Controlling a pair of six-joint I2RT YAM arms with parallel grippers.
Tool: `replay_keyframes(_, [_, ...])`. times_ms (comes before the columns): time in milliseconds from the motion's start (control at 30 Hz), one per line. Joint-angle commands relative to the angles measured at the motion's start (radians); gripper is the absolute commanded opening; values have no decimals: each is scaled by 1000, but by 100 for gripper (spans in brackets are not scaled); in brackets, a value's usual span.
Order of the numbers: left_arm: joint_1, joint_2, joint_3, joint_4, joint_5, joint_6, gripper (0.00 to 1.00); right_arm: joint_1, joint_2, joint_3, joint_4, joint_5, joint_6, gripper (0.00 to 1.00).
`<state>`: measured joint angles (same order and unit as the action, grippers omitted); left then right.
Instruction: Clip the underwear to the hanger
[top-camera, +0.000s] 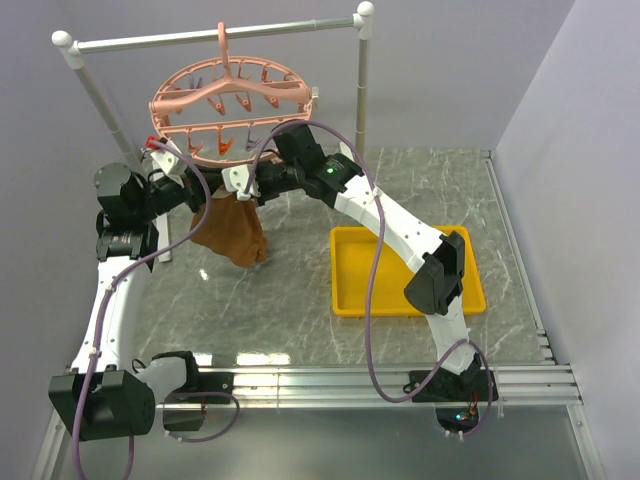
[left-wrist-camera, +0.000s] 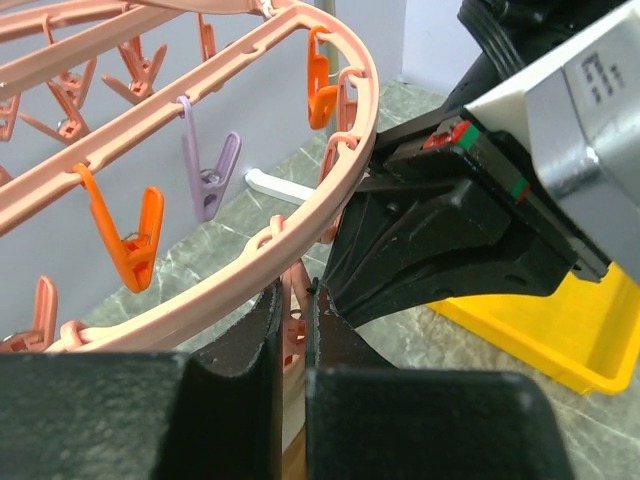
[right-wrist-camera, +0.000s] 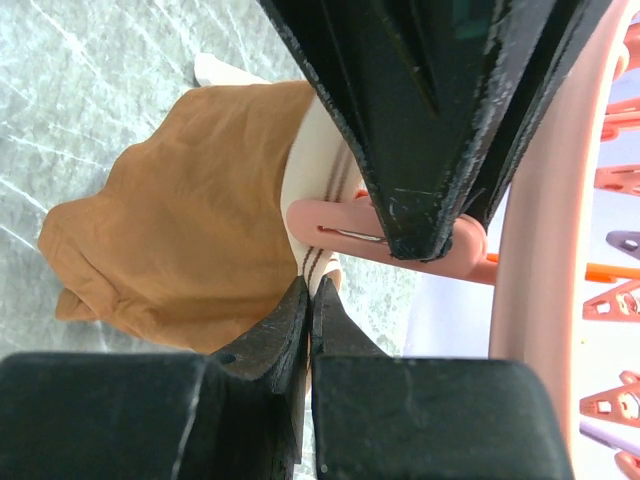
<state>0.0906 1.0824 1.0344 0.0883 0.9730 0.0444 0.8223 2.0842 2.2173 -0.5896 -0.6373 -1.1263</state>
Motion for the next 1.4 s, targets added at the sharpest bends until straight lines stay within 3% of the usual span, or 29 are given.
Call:
replay_keyframes(0, [-8,-18,-22,-84,136,58,0,9,2,62,83,-19,26,0])
replay_keyframes(400, [-9,-15,3,-119,130,71,7,5,-12,54,148,-4,43,0])
replay_keyframes(1067, [-8,-29,18,-50,61,-32,44,5,-38,21,224,27,69,0])
replay_keyframes(1367, [-8,-44,7,-18,38,-37,46,5,-64,-21,224,27,66,0])
